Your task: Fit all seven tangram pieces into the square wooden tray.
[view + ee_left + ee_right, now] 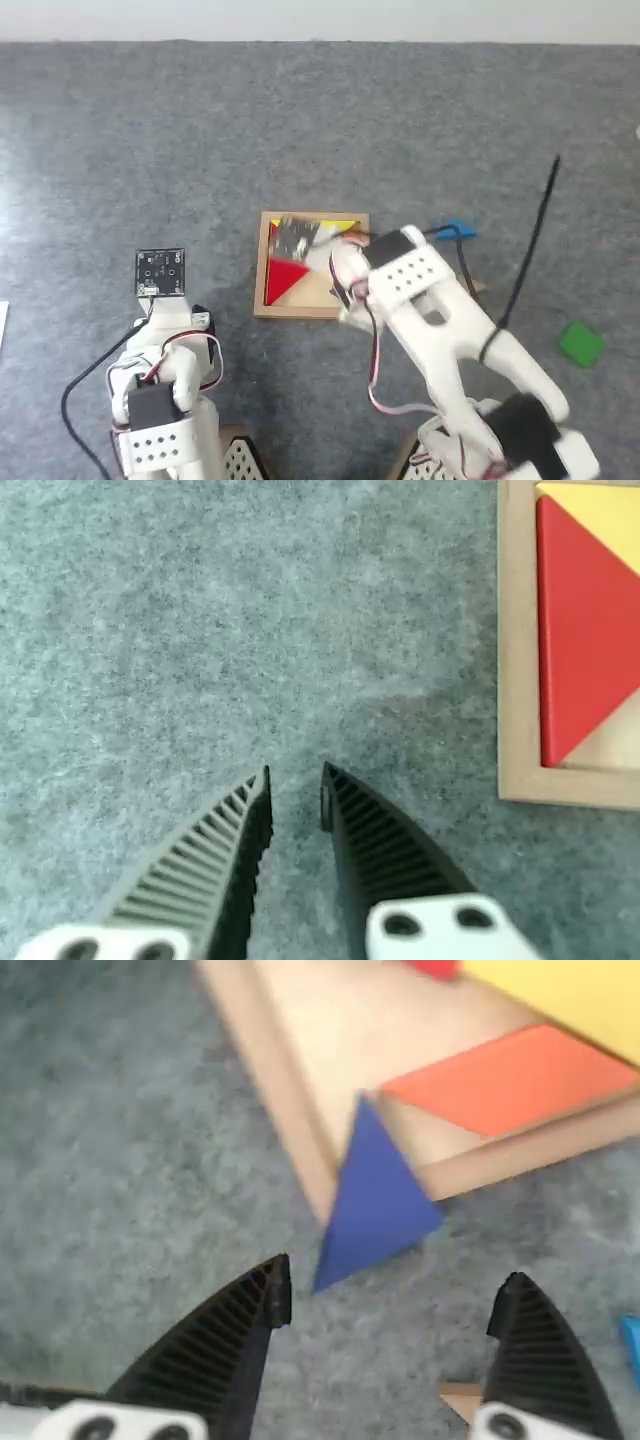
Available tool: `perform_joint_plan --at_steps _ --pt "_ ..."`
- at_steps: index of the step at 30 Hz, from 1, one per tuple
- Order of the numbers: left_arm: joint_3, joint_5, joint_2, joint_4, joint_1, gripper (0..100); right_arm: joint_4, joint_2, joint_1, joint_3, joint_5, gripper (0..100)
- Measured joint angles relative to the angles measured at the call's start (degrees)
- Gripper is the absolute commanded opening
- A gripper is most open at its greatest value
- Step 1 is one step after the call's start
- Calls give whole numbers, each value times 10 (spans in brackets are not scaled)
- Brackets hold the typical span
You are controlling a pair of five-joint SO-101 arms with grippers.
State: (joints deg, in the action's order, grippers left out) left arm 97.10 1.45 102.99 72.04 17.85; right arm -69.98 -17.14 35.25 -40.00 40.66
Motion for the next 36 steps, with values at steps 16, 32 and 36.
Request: perform_joint_plan --at_steps 16,32,36 --pt "0 0 0 0 0 82 254 -182 3 -323 132 313" --pt "0 0 0 0 0 82 371 -265 -34 -429 228 310" --pt "0 0 0 0 0 82 393 -271 -34 -440 257 310"
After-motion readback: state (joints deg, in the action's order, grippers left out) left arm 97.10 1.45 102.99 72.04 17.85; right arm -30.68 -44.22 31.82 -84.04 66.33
